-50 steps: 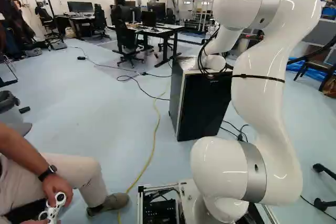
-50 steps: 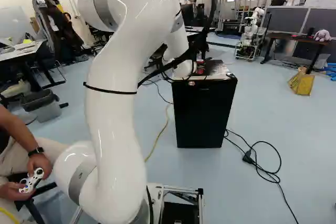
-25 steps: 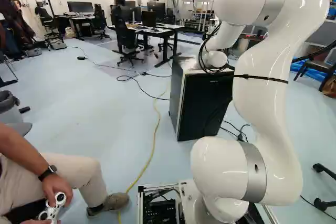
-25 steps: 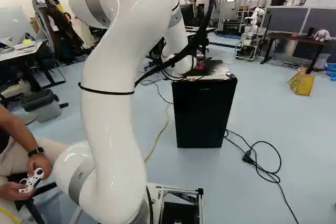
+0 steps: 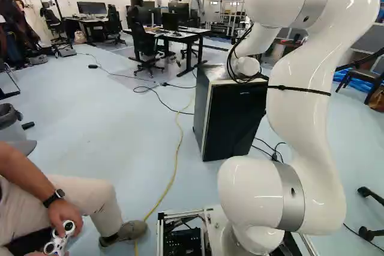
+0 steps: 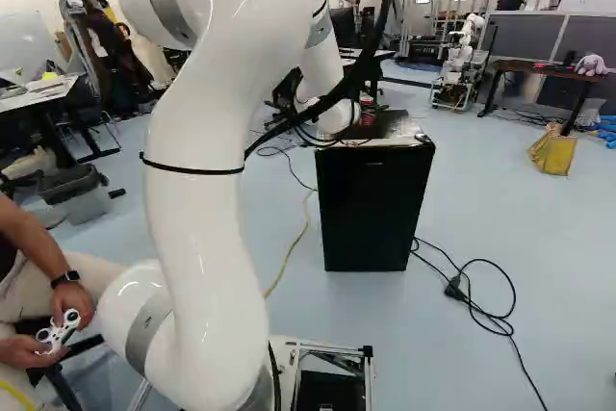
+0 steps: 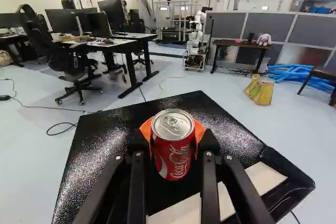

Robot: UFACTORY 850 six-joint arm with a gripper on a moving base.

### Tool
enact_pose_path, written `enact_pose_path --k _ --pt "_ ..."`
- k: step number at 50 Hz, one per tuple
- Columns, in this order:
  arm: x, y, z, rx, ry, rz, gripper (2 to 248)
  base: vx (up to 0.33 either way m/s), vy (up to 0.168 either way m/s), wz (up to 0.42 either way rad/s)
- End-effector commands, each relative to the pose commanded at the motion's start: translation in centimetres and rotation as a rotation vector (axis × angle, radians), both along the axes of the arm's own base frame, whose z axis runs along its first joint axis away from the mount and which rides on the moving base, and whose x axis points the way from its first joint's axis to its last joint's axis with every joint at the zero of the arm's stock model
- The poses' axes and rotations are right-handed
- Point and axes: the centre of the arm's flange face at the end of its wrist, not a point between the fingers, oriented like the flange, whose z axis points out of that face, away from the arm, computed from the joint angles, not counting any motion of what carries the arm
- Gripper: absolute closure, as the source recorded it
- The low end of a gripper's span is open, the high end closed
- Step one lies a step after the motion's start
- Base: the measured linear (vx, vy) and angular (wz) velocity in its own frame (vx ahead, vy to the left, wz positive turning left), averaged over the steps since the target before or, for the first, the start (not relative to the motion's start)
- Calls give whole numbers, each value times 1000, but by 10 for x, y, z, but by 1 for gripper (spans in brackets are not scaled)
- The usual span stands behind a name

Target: Grab a drink from the fridge

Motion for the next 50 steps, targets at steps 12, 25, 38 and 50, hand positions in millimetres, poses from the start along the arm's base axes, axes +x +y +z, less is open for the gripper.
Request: enact_pose_path --k 12,25,38,50 --pt "-8 9 1 1 4 10 153 0 0 0" --pt "-21 24 2 3 9 26 153 0 0 0" --pt "-40 43 3 5 18 49 153 0 0 0" --pt "-64 65 3 8 27 75 153 0 0 0"
